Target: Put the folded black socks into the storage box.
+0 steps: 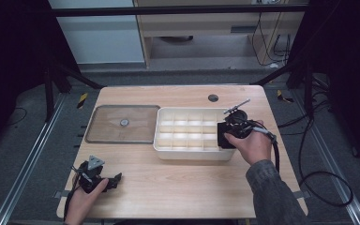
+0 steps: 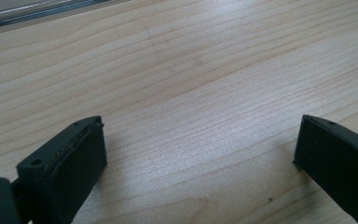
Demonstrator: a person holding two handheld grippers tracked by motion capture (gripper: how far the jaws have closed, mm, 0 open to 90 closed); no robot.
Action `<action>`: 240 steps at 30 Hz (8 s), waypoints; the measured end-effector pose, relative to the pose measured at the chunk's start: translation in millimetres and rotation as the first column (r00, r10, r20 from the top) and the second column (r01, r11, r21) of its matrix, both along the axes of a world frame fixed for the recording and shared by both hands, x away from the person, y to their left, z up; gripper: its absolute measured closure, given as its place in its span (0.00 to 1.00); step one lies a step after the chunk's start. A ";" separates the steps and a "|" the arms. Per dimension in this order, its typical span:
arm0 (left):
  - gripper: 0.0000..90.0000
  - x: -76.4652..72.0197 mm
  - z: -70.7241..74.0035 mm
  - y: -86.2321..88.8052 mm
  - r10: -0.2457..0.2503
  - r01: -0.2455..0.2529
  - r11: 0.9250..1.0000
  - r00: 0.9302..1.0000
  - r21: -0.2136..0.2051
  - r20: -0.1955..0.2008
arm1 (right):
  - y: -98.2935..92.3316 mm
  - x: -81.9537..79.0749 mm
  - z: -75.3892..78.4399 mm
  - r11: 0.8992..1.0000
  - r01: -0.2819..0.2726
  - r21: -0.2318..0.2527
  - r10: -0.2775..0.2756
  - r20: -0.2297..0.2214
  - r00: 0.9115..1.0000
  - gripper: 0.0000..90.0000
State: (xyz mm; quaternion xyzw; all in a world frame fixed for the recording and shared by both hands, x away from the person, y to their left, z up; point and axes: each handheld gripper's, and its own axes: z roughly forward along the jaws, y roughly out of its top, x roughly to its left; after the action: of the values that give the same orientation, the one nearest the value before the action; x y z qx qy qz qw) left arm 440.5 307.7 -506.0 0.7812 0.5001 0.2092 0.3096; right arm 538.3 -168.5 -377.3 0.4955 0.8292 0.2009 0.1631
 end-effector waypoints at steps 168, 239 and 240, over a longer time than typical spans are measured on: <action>0.00 0.7 -2.3 -2.8 -0.026 0.026 1.000 0.999 -0.011 0.020 | 9.8 27.7 1.4 0.999 -0.004 0.042 0.006 -0.050 0.999 1.00; 0.00 0.0 -2.4 -5.1 -0.026 0.027 1.000 0.999 -0.007 0.018 | -0.9 4.9 -46.7 0.998 0.019 0.059 -0.014 -0.085 0.996 1.00; 0.00 0.0 -2.4 -5.2 -0.026 0.026 1.000 0.999 -0.007 0.018 | -0.9 4.9 -46.8 0.999 0.016 0.051 -0.012 -0.083 0.996 1.00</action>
State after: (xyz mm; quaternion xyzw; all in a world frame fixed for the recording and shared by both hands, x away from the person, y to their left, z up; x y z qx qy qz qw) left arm 440.5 302.5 -508.4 0.7846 0.4877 0.2103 0.3198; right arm 543.2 -169.4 -424.0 0.5132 0.8263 0.2005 0.1171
